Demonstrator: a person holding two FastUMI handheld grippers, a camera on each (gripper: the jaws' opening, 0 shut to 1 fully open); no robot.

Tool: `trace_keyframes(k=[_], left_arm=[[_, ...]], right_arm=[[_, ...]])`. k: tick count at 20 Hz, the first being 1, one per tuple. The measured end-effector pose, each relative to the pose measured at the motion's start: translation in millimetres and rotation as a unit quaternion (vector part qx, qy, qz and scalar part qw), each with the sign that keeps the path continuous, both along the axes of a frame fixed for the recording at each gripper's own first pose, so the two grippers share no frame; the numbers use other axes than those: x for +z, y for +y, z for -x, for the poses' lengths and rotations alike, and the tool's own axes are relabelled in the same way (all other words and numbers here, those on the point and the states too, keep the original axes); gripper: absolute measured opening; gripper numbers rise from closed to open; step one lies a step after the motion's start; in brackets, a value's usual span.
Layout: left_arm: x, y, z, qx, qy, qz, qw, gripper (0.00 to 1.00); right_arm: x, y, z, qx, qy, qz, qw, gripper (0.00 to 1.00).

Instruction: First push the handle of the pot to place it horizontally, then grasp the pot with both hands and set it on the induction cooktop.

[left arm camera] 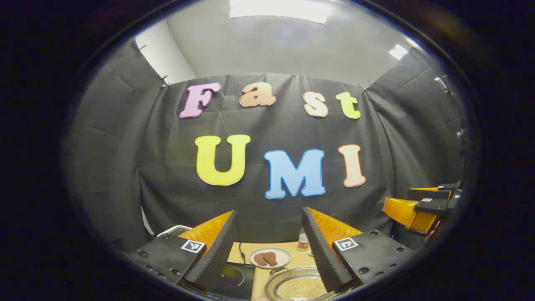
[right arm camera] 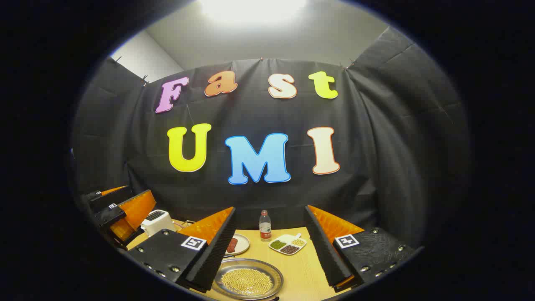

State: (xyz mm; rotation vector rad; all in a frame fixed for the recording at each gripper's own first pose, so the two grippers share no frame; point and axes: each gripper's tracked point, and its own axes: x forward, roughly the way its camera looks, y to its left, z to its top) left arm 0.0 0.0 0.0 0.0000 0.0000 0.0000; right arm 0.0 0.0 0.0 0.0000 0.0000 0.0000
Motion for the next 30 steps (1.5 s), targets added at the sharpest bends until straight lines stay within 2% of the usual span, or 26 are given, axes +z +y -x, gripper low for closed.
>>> trace_keyframes(k=[1, 2, 3, 5, 6, 7, 8, 14, 15, 18, 23, 29, 30], left_arm=[[-0.9, 0.1, -0.1, 0.001, 0.004, 0.0, 1.0, 1.0], [-1.9, 1.2, 0.3, 0.001, 0.006, -0.001, 1.0, 1.0], [-0.5, 1.2, 1.1, -0.001, 0.006, -0.002, 1.0, 0.99], [0.6, 1.7, 3.6, -0.002, 0.005, -0.006, 1.0, 0.97], [-0.3, 2.0, 4.3, -0.002, 0.007, -0.005, 1.0, 1.0], [-0.8, 2.2, 5.2, -0.002, 0.009, -0.003, 1.0, 0.97], [-1.1, 3.3, 5.2, -0.002, 0.011, -0.002, 1.0, 1.0], [-1.9, 6.2, 7.2, 0.002, 0.019, -0.007, 1.0, 1.0], [-1.9, 5.2, 7.5, 0.0, 0.02, -0.006, 1.0, 1.0], [-1.5, 4.9, 9.8, 0.003, 0.016, -0.008, 1.0, 0.99], [-10.4, 9.2, 18.2, 0.006, 0.026, -0.015, 1.0, 1.0], [-20.9, 13.7, 26.4, 0.013, 0.04, -0.015, 0.999, 0.99], [-25.2, 13.6, 27.4, 0.013, 0.044, -0.017, 0.999, 1.0]], right_arm=[[-1.3, -1.1, -0.1, -0.001, 0.003, 0.001, 1.0, 0.92], [-1.4, -1.0, 0.3, -0.001, 0.004, 0.0, 1.0, 0.92], [-1.0, -0.8, -0.2, -0.001, 0.003, 0.0, 1.0, 0.96], [1.5, -1.5, -0.5, -0.001, 0.002, 0.001, 1.0, 0.96], [1.3, -1.3, -0.1, 0.001, 0.003, 0.0, 1.0, 0.92], [0.1, -0.2, 0.6, 0.002, 0.005, 0.0, 1.0, 0.92], [-0.2, 0.2, 1.1, 0.003, 0.005, 0.001, 1.0, 0.92], [-4.0, -0.4, 5.1, 0.006, 0.009, -0.002, 1.0, 0.92], [-7.4, 0.3, 5.3, 0.007, 0.012, -0.003, 1.0, 0.96], [-17.9, 2.3, 7.9, 0.012, 0.026, -0.007, 1.0, 0.96], [-47.7, 5.0, 12.2, 0.026, 0.055, 0.0, 0.998, 0.96], [-100.9, 15.6, 24.4, 0.059, 0.123, 0.026, 0.99, 0.96], [-110.7, 18.8, 27.1, 0.066, 0.137, 0.029, 0.988, 0.93]])
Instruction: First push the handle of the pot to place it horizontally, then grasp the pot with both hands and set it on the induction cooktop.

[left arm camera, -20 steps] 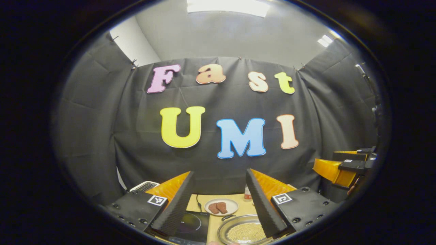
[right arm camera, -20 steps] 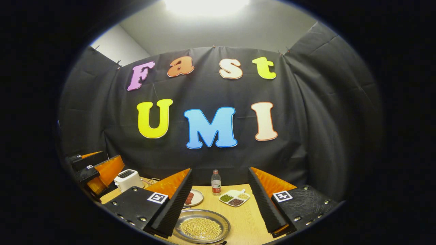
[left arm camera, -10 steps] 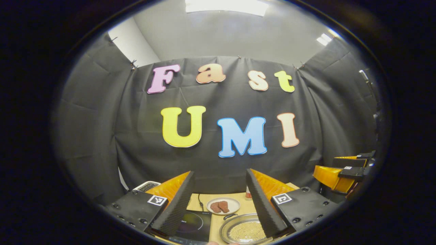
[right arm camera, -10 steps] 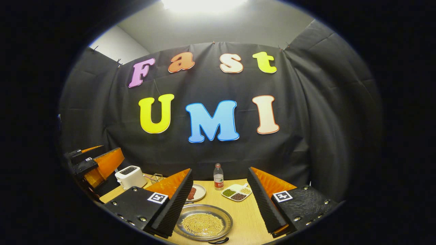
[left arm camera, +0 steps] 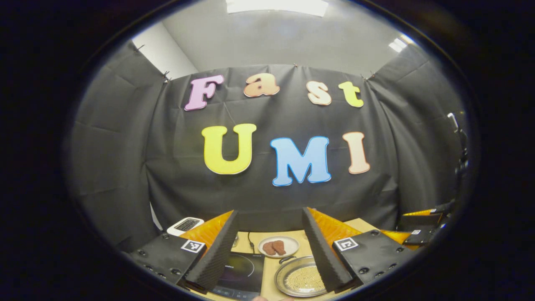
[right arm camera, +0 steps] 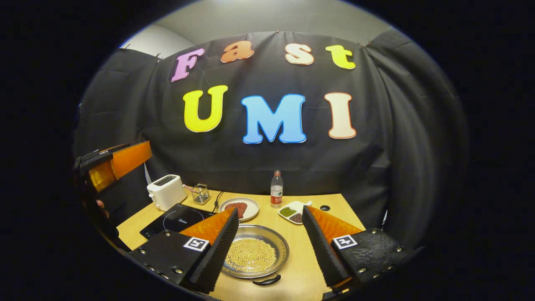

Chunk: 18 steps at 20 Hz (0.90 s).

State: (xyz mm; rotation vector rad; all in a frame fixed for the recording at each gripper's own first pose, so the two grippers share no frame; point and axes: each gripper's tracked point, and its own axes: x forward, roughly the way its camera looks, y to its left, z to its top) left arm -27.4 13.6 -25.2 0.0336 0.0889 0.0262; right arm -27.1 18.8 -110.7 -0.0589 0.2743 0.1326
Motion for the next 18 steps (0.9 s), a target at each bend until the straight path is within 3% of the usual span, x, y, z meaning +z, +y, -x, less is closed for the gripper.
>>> trace_keyframes(k=[1, 2, 4, 5, 6, 7, 8, 10, 11, 13, 17, 18], left_arm=[[-2.7, 0.2, 1.0, 0.0, 0.004, -0.001, 1.0, 1.0], [-3.5, 0.7, 3.2, 0.001, 0.005, 0.001, 1.0, 1.0], [-4.4, -1.0, 5.1, 0.0, 0.006, 0.006, 1.0, 0.96], [-7.0, -1.2, 5.6, 0.0, 0.007, 0.005, 1.0, 0.93], [-8.9, -0.2, 7.8, 0.001, 0.009, 0.001, 1.0, 0.96], [-11.2, 0.9, 8.1, 0.003, 0.012, -0.003, 1.0, 0.99], [-17.2, 2.6, 9.0, 0.004, 0.018, -0.008, 1.0, 0.96], [-23.8, 5.6, 13.4, 0.007, 0.028, -0.012, 1.0, 1.0], [-24.5, 8.3, 15.0, 0.01, 0.03, -0.013, 0.999, 0.96], [-29.3, 16.1, 18.4, 0.019, 0.037, -0.014, 0.999, 0.99], [-31.8, 29.4, 23.2, 0.036, 0.043, -0.02, 0.998, 0.94], [-30.8, 31.8, 24.7, 0.04, 0.043, -0.023, 0.998, 0.99]], right_arm=[[-9.0, 4.5, 5.7, 0.009, 0.013, 0.004, 1.0, 0.79], [-17.8, 9.1, 8.8, 0.019, 0.026, 0.007, 0.999, 0.78], [-37.6, 14.2, 15.0, 0.031, 0.054, 0.007, 0.998, 0.55], [-48.5, 20.1, 18.0, 0.042, 0.068, 0.004, 0.997, 0.47], [-58.9, 20.8, 20.1, 0.042, 0.082, 0.011, 0.996, 0.43], [-71.5, 20.9, 21.1, 0.052, 0.096, 0.01, 0.994, 0.2], [-80.1, 25.3, 26.5, 0.059, 0.119, 0.01, 0.991, 0.13], [-97.2, 24.5, 41.8, 0.064, 0.163, 0.007, 0.985, 0.11], [-124.1, 30.7, 31.4, 0.071, 0.187, -0.005, 0.98, 0.02], [-150.5, 30.1, 35.5, 0.076, 0.235, -0.008, 0.969, 0.03], [-198.7, 41.2, 53.7, 0.107, 0.324, -0.005, 0.94, 0.02], [-206.3, 40.4, 59.2, 0.113, 0.337, 0.003, 0.935, 0.03]])
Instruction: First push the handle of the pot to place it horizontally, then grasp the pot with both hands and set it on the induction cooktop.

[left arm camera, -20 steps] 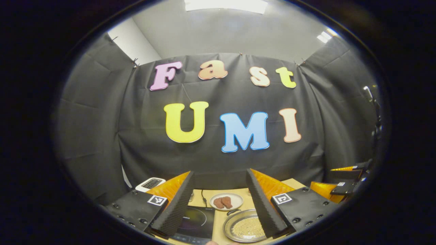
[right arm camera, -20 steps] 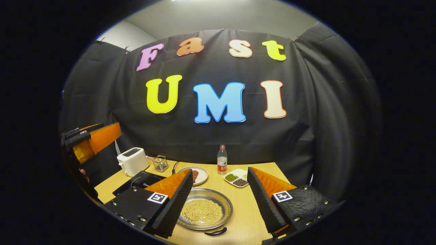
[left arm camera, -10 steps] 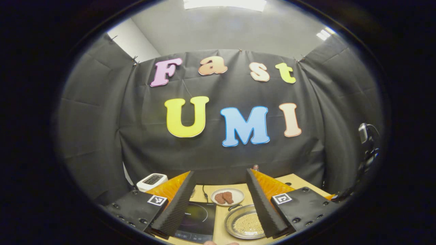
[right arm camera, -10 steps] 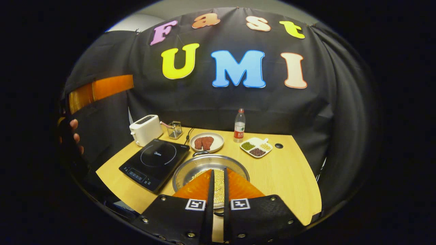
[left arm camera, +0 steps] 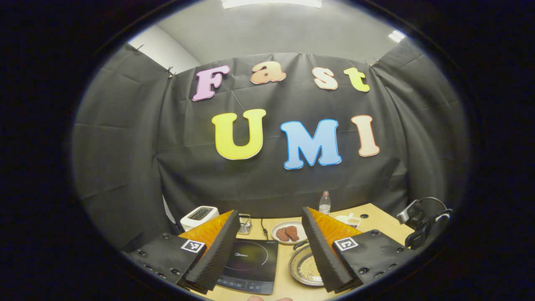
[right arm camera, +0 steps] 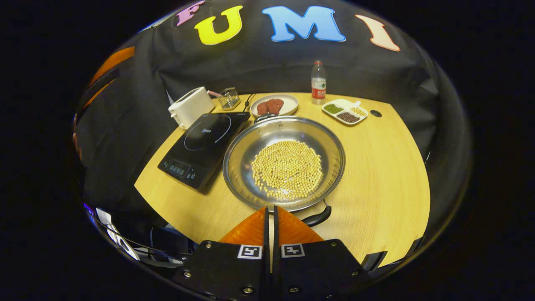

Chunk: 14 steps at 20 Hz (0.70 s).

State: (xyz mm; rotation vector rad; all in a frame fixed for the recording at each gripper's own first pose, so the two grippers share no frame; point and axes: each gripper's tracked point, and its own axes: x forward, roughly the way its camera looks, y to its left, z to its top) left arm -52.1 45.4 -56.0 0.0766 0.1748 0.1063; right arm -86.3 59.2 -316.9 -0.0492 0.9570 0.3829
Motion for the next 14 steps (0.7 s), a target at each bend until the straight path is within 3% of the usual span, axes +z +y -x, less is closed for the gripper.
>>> trace_keyframes(k=[3, 5, 14], left_arm=[[-8.5, 10.7, 3.6, 0.014, 0.011, -0.005, 1.0, 0.93], [-10.4, 14.6, 6.8, 0.022, 0.016, -0.003, 1.0, 1.0], [-13.7, 29.6, 16.3, 0.042, 0.027, -0.011, 0.999, 0.97]], right_arm=[[-19.3, 4.2, 10.2, 0.013, 0.035, 0.003, 0.999, 0.03], [-30.5, 5.4, 9.5, 0.008, 0.05, 0.005, 0.999, 0.02], [-71.6, -2.6, 0.0, -0.014, 0.079, 0.02, 0.997, 0.02]])
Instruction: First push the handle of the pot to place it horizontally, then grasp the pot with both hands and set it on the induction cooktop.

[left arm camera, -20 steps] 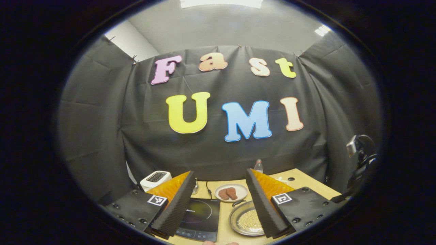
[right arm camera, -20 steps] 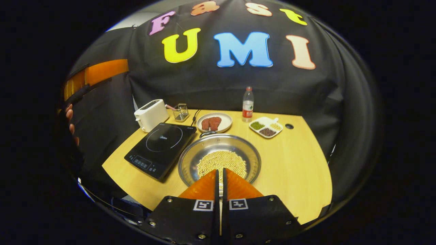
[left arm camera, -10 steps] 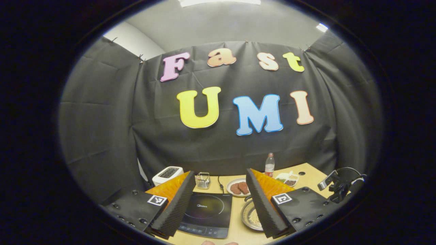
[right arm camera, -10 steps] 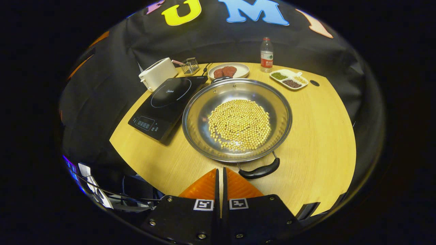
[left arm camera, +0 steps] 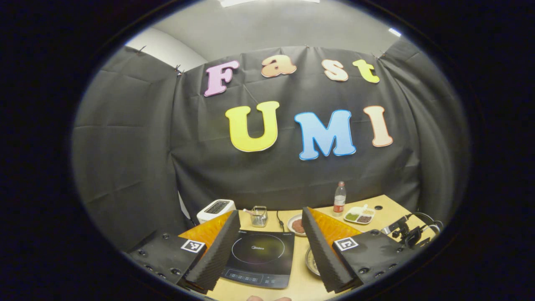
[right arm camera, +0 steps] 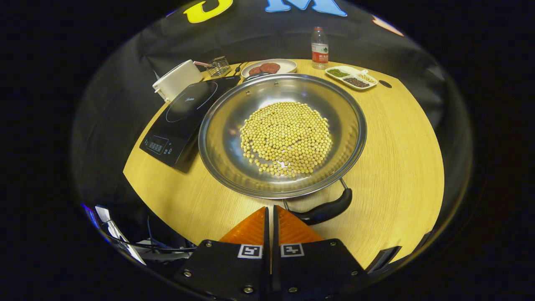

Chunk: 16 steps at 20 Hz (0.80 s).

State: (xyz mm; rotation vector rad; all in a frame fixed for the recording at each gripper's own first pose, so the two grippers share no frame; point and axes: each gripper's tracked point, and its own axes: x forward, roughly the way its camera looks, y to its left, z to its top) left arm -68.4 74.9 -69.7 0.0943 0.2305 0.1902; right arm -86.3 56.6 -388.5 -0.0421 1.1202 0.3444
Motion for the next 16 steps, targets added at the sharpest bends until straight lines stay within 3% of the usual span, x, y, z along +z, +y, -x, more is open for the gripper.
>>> trace_keyframes(k=[8, 16], left_arm=[[-1.6, -7.7, -9.3, -0.009, -0.001, 0.007, 1.0, 1.0], [-1.1, -21.0, -12.5, -0.021, 0.002, 0.003, 1.0, 0.94]], right_arm=[[2.1, -29.0, -12.9, -0.027, -0.012, 0.023, 0.999, 0.01], [1.8, -78.1, -38.3, -0.072, -0.026, 0.054, 0.996, 0.01]])
